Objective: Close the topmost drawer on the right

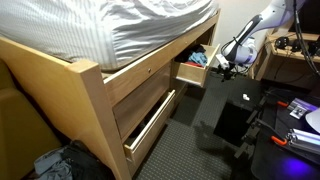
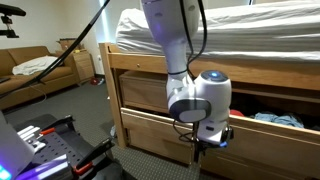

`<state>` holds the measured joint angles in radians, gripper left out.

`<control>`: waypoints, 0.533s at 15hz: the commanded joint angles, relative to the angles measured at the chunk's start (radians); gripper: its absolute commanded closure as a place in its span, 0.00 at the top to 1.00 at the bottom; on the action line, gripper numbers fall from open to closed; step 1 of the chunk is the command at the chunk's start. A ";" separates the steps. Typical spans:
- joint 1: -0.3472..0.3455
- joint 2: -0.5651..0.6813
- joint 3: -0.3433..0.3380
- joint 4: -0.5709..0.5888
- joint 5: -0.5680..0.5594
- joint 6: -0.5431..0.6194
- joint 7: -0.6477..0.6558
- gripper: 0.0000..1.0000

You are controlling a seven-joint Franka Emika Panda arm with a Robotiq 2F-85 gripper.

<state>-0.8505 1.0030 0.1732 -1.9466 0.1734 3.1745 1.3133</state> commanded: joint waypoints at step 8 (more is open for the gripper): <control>0.061 0.067 -0.067 0.094 0.188 -0.079 -0.151 1.00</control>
<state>-0.8109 1.0679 0.1162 -1.8626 0.2837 3.1028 1.2226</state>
